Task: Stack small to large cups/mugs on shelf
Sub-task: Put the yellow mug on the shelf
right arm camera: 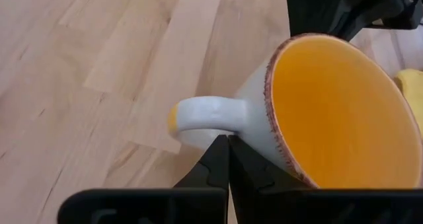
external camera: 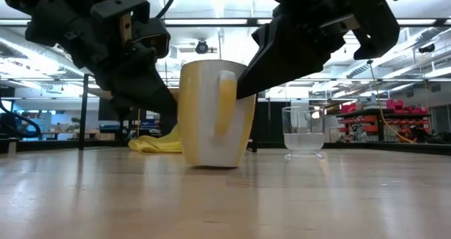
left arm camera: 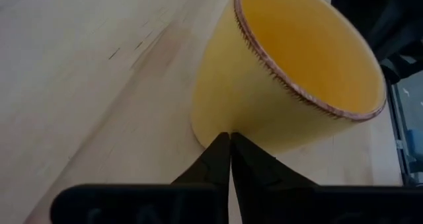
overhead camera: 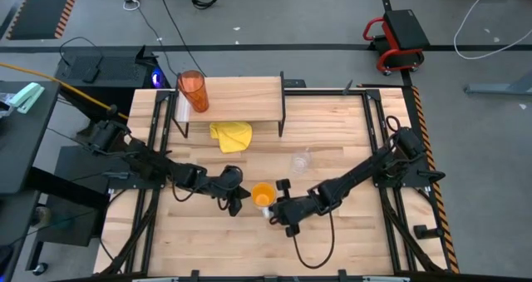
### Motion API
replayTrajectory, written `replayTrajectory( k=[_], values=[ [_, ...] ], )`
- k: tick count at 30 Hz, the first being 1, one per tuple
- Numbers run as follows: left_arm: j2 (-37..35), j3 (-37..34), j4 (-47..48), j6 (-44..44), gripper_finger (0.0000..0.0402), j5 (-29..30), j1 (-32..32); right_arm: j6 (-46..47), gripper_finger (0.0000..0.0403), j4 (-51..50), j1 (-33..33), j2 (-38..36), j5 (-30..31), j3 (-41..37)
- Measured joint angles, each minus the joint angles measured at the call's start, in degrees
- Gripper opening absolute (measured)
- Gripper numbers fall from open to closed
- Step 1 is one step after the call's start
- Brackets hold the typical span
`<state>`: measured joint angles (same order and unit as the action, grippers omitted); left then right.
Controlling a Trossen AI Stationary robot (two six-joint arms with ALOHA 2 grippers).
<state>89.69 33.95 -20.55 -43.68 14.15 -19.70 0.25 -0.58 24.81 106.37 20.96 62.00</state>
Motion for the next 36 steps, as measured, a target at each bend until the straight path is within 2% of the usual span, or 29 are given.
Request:
replayTrajectory(
  k=[7,17,27,32,36],
  values=[
    [0.0,0.1,2.5,-0.6,0.0029,-0.1,0.0,-0.2,0.0007,0.5,-1.1,0.0,-1.9,0.0],
    [0.0,0.1,5.7,-1.6,0.0018,0.0,0.6,0.8,0.0007,-0.8,-1.4,0.0,-3.8,0.0],
    [0.0,0.1,0.5,-3.3,0.0034,-0.4,-7.6,9.3,0.0007,-11.7,1.5,0.0,-3.9,0.0],
    [0.0,0.1,-1.7,3.5,0.0044,7.3,-12.8,13.4,0.0007,-12.2,5.5,0.0,-3.8,0.0],
    [2.2,0.1,-6.2,9.4,0.0055,15.8,-16.2,16.5,0.0007,-12.6,9.8,0.0,3.3,0.0]
  ],
)
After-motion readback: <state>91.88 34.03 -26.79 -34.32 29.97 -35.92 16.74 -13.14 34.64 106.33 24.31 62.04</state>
